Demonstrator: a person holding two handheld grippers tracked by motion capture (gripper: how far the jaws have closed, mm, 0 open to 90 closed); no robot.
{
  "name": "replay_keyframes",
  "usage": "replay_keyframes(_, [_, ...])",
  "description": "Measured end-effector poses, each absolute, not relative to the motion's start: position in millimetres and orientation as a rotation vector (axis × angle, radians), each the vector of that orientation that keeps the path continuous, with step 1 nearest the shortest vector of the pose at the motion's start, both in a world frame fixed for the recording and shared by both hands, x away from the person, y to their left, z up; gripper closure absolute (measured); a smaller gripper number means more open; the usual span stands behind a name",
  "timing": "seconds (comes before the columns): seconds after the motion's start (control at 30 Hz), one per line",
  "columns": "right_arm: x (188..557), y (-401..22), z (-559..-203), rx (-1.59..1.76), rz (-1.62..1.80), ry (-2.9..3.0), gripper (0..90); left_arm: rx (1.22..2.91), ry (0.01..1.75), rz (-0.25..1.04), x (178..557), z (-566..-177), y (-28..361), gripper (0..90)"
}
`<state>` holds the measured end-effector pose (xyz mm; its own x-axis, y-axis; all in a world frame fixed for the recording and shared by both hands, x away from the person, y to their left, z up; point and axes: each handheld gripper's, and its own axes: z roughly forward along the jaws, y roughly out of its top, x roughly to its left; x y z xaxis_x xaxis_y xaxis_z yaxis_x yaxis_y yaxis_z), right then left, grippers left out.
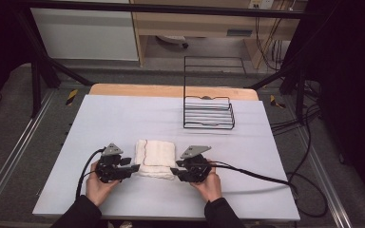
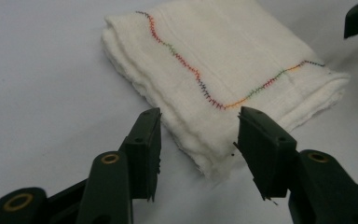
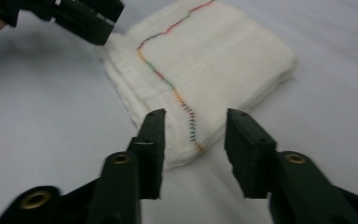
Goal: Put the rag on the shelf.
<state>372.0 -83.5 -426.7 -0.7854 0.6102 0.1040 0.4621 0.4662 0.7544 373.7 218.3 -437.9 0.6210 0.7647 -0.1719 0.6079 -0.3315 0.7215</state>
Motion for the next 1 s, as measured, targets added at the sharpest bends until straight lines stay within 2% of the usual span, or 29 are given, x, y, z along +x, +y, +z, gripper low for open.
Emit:
replay_keyframes(0.1, [371.9, -86.0, -428.4, 1.002, 1.205, 2.508, 52.3, 2.052, 1.099, 0.233, 375.2, -440.9, 218.0, 55.3])
replay_keyframes(0.13, [372.3, -84.5, -432.9, 1.037, 1.195, 2.476, 45.2, 2.044, 1.104, 0.228, 375.3, -441.1, 217.9, 59.8])
replay_keyframes(0.2, [373.6, -81.1, -437.8, 1.072, 1.212, 2.471, 41.4, 2.036, 1.106, 0.226, 374.7, -441.5, 216.2, 64.3])
replay_keyframes(0.23, [373.6, -81.1, -437.8, 1.072, 1.212, 2.471, 41.4, 2.043, 1.102, 0.227, 374.4, -442.0, 215.1, 64.3])
replay_keyframes(0.3, [375.2, -76.0, -445.3, 1.15, 1.226, 2.451, 41.8, 2.062, 1.097, 0.226, 373.5, -443.9, 212.3, 70.5])
replay_keyframes(0.4, [375.3, -74.3, -448.6, 1.189, 1.209, 2.446, 42.7, 2.077, 1.093, 0.233, 372.6, -445.1, 209.4, 72.0])
replay_keyframes(0.57, [369.5, -70.5, -454.2, 1.191, 1.171, 2.44, 49.4, 2.079, 1.099, 0.222, 372.3, -446.6, 208.5, 73.8])
replay_keyframes(0.67, [366.9, -67.6, -453.7, 1.208, 1.16, 2.437, 56.9, 2.086, 1.108, 0.214, 371.6, -445.7, 206.8, 77.8])
replay_keyframes(0.73, [364.9, -65.3, -453.3, 1.206, 1.171, 2.457, 69.9, 2.089, 1.108, 0.221, 371.3, -445.3, 206.5, 82.3])
replay_keyframes(0.8, [364.2, -64.3, -453.4, 1.236, 1.178, 2.452, 71.8, 2.089, 1.111, 0.222, 370.7, -444.7, 206.4, 83.6])
replay_keyframes(0.83, [364.5, -64.9, -452.4, 1.241, 1.187, 2.451, 80.1, 2.089, 1.112, 0.22, 370.4, -444.3, 206.6, 85.1])
replay_keyframes(1.0, [366.5, -68.4, -447.7, 1.216, 1.173, 2.465, 84.0, 2.081, 1.109, 0.194, 365.5, -442.3, 205.5, 86.2])
